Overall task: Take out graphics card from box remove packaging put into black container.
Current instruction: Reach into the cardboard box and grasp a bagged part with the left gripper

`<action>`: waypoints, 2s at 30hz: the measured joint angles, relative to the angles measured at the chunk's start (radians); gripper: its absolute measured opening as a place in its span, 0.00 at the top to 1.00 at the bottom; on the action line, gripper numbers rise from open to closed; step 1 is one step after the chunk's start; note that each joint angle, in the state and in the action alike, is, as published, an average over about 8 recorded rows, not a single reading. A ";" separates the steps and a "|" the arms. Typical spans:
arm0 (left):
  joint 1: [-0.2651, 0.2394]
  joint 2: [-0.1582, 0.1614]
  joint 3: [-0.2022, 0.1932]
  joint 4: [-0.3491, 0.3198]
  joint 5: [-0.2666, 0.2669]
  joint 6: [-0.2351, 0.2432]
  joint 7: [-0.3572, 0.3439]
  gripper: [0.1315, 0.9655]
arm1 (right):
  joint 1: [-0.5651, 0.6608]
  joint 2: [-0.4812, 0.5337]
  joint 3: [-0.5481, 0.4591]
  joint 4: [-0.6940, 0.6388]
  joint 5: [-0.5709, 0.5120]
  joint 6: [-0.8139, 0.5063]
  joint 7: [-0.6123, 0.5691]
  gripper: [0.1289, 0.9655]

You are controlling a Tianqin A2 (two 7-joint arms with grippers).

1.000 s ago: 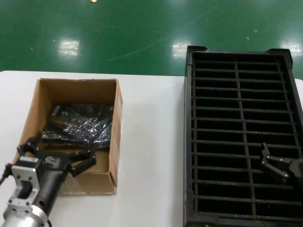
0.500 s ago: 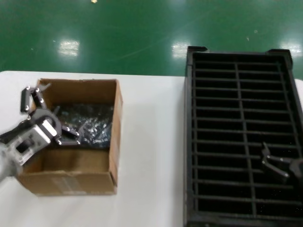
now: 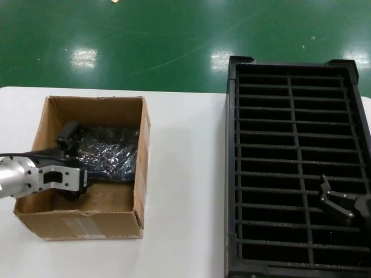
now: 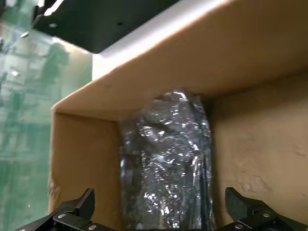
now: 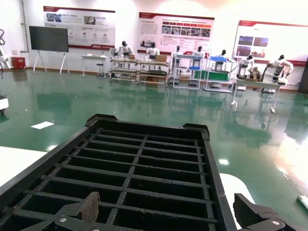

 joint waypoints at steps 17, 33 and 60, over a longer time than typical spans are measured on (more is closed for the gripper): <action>-0.012 0.054 0.050 0.078 -0.019 -0.128 0.156 0.17 | 0.000 0.000 0.000 0.000 0.000 0.000 0.000 0.00; 0.010 0.053 0.059 0.089 -0.039 -0.185 0.186 0.56 | 0.000 0.000 0.000 0.000 0.000 0.000 0.000 0.00; 0.046 0.042 0.039 0.074 -0.118 -0.226 0.267 0.97 | 0.000 0.000 0.000 0.000 0.000 0.000 0.000 0.00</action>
